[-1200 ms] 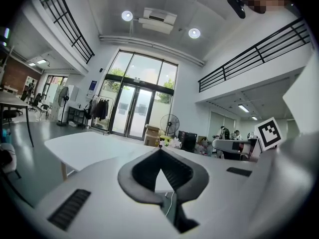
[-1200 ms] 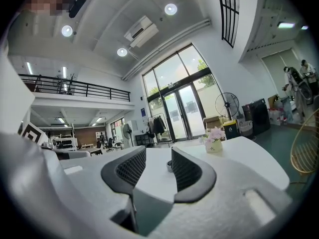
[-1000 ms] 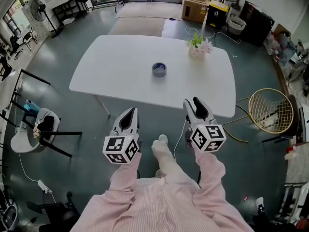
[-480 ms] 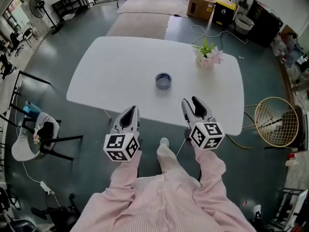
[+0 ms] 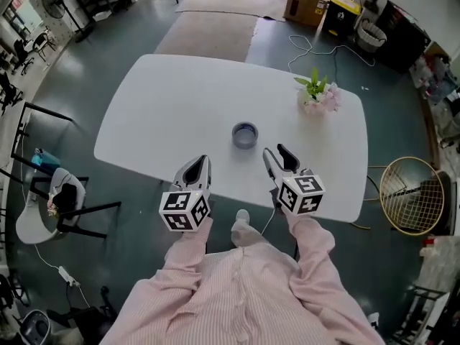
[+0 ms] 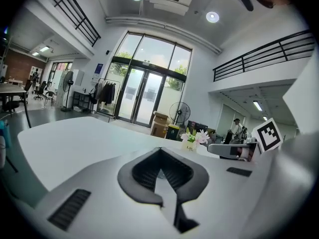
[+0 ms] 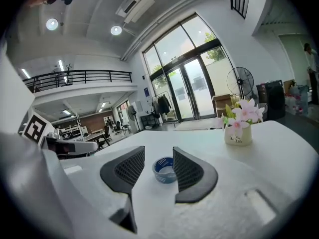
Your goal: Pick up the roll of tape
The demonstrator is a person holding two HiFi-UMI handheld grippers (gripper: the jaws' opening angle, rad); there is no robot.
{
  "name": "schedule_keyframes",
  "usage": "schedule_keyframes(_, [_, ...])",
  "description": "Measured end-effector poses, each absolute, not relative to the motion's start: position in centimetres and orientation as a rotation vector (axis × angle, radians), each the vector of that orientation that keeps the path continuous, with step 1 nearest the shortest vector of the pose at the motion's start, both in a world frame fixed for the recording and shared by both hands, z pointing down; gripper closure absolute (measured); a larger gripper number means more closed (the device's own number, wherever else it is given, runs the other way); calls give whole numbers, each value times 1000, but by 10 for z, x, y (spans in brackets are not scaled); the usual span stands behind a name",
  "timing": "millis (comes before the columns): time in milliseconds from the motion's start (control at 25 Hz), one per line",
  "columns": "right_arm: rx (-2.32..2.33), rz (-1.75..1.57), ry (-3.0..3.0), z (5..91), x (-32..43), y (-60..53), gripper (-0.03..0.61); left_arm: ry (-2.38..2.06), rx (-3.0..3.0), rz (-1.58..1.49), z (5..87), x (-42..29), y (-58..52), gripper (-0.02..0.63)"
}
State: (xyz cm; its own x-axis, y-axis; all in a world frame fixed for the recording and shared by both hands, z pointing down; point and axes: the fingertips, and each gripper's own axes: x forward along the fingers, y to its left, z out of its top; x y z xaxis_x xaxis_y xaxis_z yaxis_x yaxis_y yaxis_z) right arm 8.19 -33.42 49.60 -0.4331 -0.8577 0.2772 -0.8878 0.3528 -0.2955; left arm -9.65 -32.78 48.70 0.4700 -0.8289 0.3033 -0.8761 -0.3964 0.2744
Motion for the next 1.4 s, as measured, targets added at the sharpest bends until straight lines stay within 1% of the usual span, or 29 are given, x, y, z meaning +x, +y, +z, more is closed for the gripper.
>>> schedule_keyframes(320, [1351,610,-2489,533,58,-371,420,-1390,2243,212,523,-92,-364,614])
schedule_keyframes(640, [1016,467,-2413,561,30,-393,420,-1362,2172,256,548,-92,-381,614])
schedule_keyframes(1400, [423,294,-2126,623,-16,-403,420,-1251,2043,311,594,-97,-399,614])
